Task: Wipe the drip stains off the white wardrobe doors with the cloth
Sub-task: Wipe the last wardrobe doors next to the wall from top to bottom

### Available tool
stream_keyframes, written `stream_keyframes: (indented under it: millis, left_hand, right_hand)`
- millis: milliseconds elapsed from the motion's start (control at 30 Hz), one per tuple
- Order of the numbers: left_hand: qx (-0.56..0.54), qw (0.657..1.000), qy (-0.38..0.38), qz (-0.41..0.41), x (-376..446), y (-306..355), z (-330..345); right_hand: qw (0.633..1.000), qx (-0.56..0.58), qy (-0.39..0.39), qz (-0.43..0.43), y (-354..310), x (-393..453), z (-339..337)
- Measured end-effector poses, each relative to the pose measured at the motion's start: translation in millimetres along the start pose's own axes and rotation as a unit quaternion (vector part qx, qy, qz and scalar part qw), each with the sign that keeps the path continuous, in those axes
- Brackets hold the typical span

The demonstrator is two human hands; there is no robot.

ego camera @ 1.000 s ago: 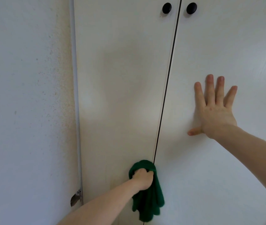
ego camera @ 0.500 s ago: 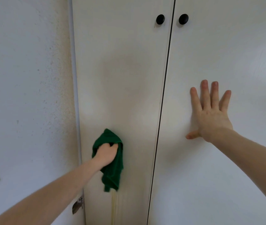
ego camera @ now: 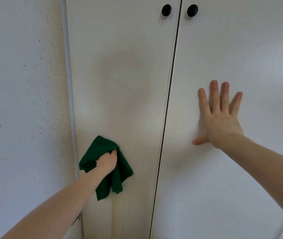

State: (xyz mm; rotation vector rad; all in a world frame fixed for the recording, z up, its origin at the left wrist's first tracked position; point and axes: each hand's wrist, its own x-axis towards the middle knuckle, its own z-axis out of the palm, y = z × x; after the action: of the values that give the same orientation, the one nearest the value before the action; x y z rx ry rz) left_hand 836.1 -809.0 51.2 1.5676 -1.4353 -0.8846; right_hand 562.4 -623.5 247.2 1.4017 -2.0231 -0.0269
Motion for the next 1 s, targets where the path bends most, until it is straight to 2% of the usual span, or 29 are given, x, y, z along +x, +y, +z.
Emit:
stream_keyframes:
  millis: [167, 367, 567, 633, 733, 833, 1000]
  left_hand:
    - [0.004, 0.996, -0.054, -0.069, -28, -16, 43]
    - [0.017, 0.984, -0.153, -0.089, -77, -11, 87]
    - [-0.070, 0.945, -0.296, -0.118, -118, 3, 104]
    - [-0.098, 0.938, -0.314, -0.108, -126, 8, 98]
    - [-0.105, 0.949, -0.292, -0.060, -127, 11, 79]
    - [-0.065, 0.972, -0.225, -0.010, -110, 13, 52]
    - [-0.025, 0.993, -0.115, -0.009, -55, 6, -1]
  right_hand:
    - [1.000, -0.004, 0.008, 0.002, 0, 0, 2]
    - [1.000, -0.005, 0.007, 0.007, -1, -1, -1]
    - [1.000, -0.005, -0.001, 0.008, -1, -6, -6]
    - [1.000, -0.002, -0.002, 0.006, 0, -6, -7]
    - [1.000, 0.005, -0.001, 0.003, 1, -7, -7]
    - [1.000, 0.004, -0.001, 0.002, 2, -7, -6]
    - [1.000, 0.008, 0.010, -0.002, 3, -4, -1]
